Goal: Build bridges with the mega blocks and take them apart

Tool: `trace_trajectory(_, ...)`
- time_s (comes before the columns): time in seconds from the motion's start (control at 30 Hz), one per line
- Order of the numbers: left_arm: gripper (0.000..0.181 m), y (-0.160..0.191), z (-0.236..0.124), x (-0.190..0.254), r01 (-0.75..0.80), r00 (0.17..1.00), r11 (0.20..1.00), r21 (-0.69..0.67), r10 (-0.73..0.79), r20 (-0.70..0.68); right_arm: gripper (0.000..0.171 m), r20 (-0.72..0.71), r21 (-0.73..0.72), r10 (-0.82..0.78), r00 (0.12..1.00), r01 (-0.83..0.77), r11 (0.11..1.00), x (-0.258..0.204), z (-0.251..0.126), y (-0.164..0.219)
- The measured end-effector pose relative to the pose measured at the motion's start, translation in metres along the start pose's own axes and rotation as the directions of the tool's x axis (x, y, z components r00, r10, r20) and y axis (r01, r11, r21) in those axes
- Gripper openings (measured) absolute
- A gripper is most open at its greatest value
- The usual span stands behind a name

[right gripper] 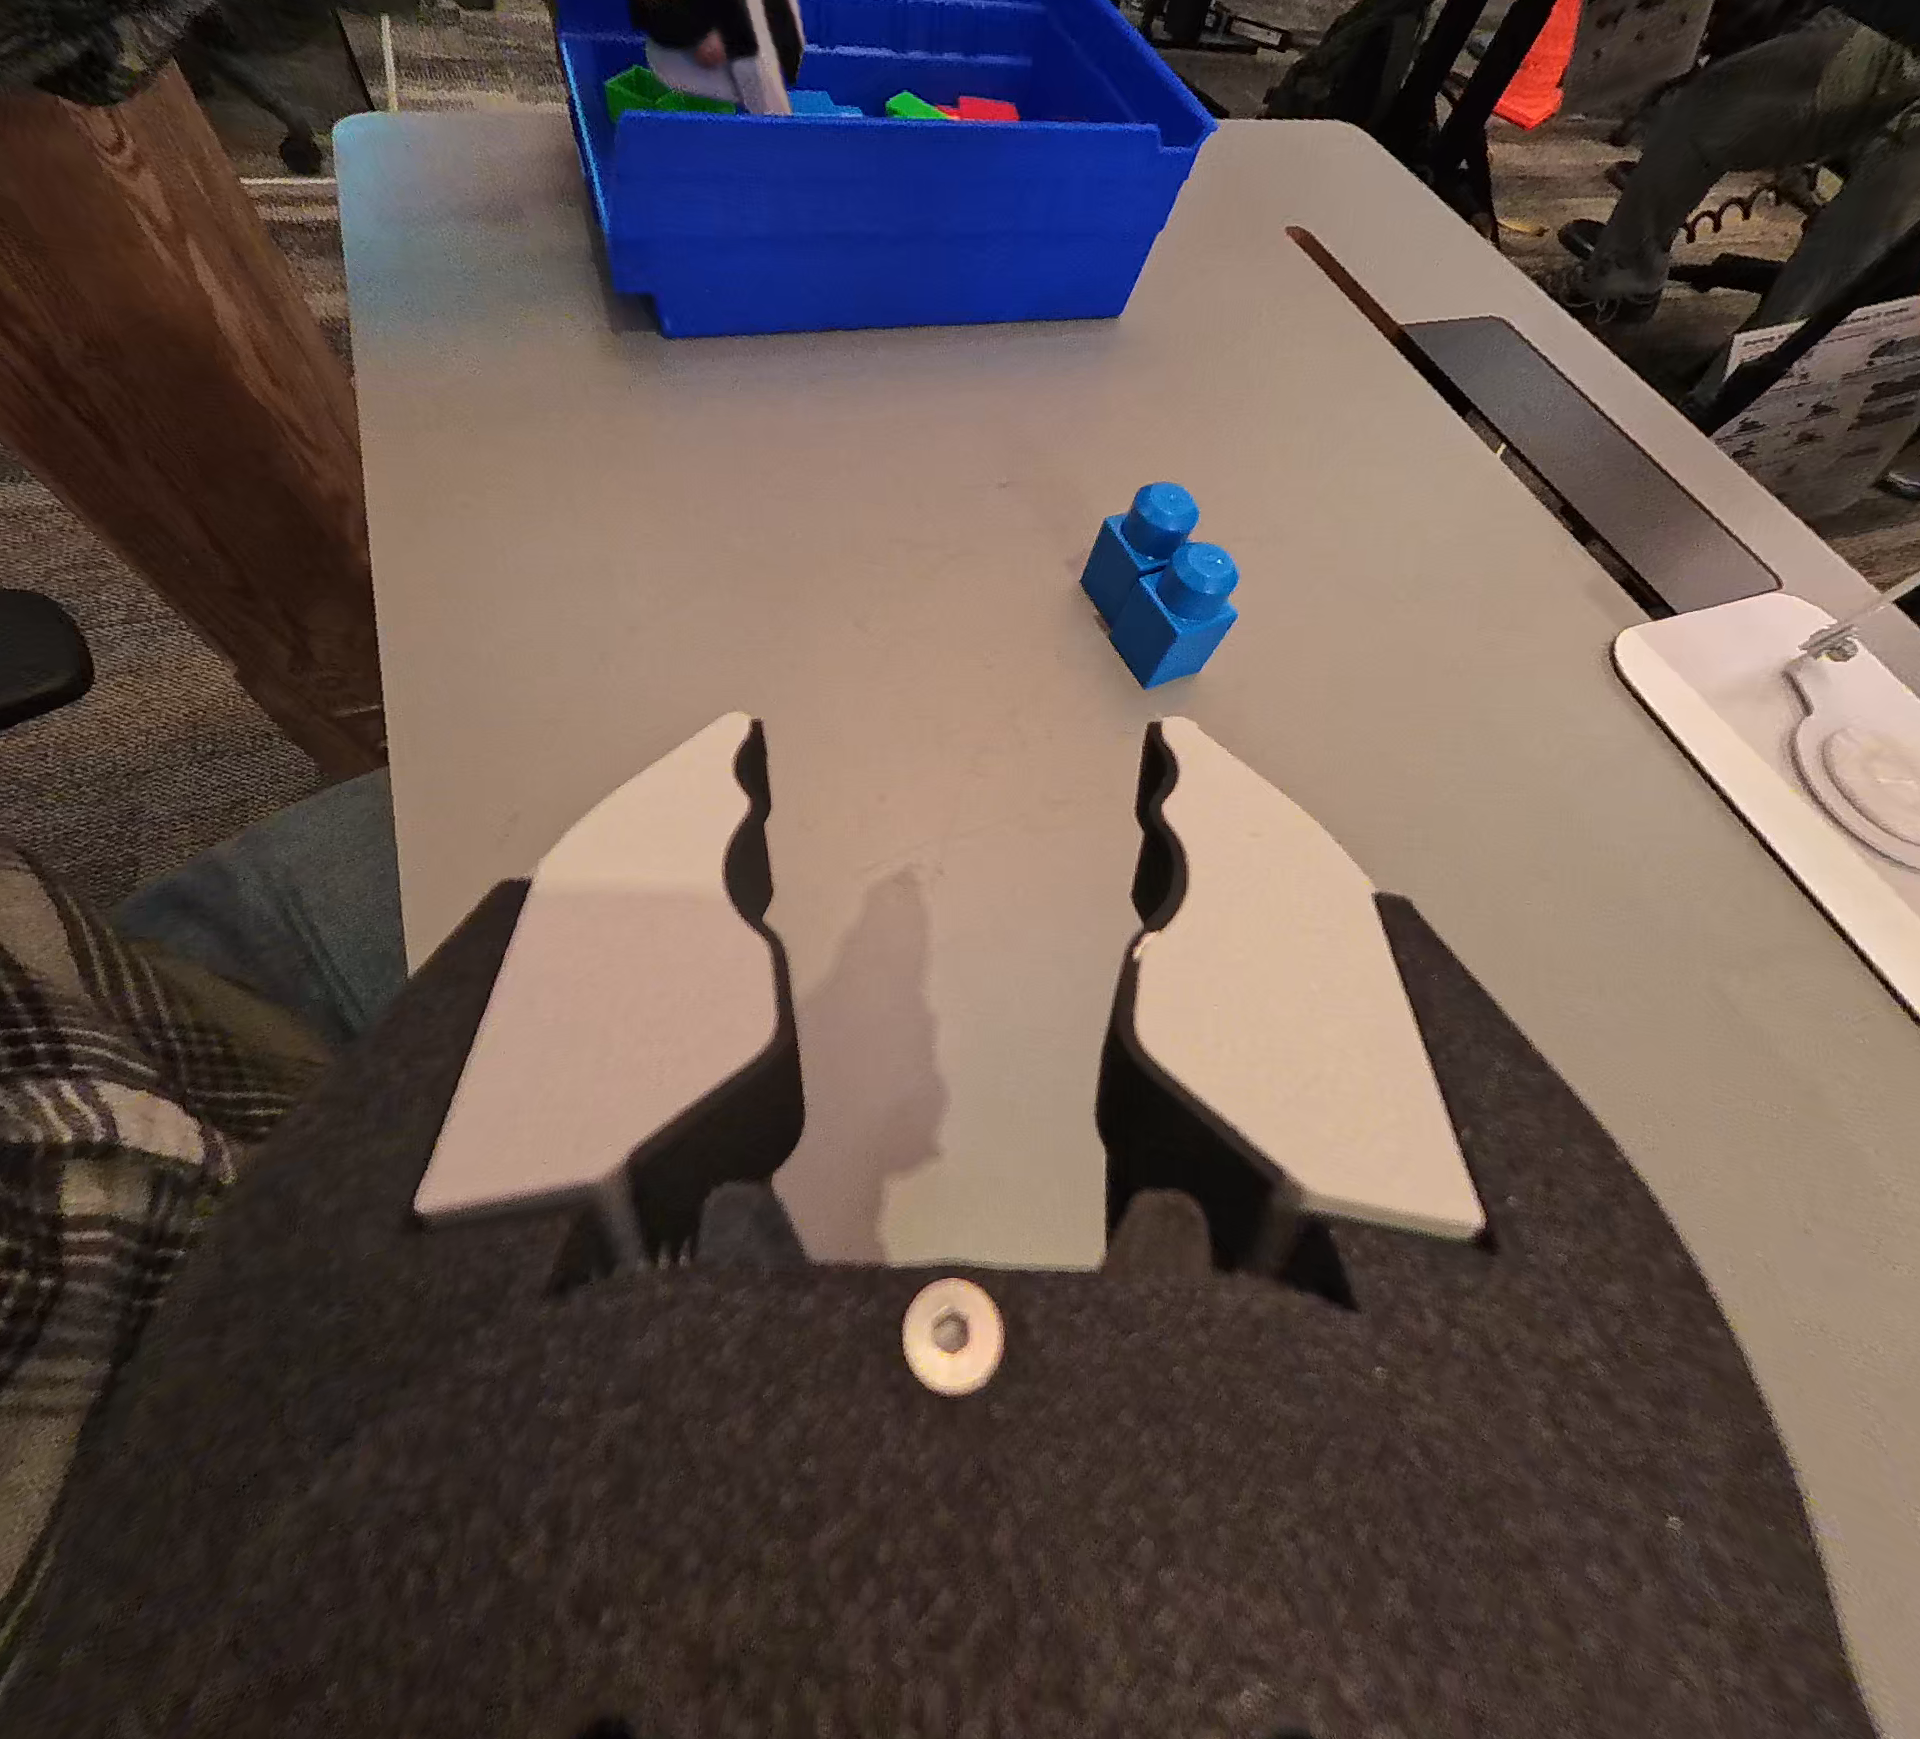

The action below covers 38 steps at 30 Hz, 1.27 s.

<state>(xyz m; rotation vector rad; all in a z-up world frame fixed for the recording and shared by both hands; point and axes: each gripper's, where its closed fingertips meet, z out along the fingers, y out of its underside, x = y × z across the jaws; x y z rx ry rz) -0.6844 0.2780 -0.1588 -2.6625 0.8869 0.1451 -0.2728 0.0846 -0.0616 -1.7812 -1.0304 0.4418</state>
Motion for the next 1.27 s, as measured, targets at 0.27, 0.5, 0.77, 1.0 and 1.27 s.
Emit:
trace_trajectory(0.27,0.052,0.007,-0.039,0.009,-0.029,0.999,0.969,0.243,0.020,0.041,0.067,-0.005,0.022,0.034,0.999,-0.034,0.999,0.004,-0.004,0.009)
trace_trajectory(0.5,0.052,0.022,-0.035,0.019,-0.176,0.969,0.960,0.219,0.130,0.212,0.067,0.017,0.036,0.044,0.999,-0.044,0.998,0.002,-0.006,0.016)
trace_trajectory(0.77,0.043,-0.023,-0.033,0.006,-0.200,0.976,0.955,0.220,0.175,0.127,0.067,-0.001,0.055,0.068,0.998,-0.068,0.996,0.006,-0.019,0.024)
trace_trajectory(1.0,0.035,-0.061,-0.002,-0.019,-0.342,0.936,0.936,0.086,0.332,0.117,0.066,-0.047,0.050,0.105,0.993,-0.103,0.993,0.017,-0.034,0.038)
trace_trajectory(1.27,0.035,-0.102,0.018,-0.018,-0.218,0.976,0.967,0.129,0.217,0.022,0.066,-0.053,0.037,0.118,0.992,-0.116,0.993,0.025,-0.033,0.044)
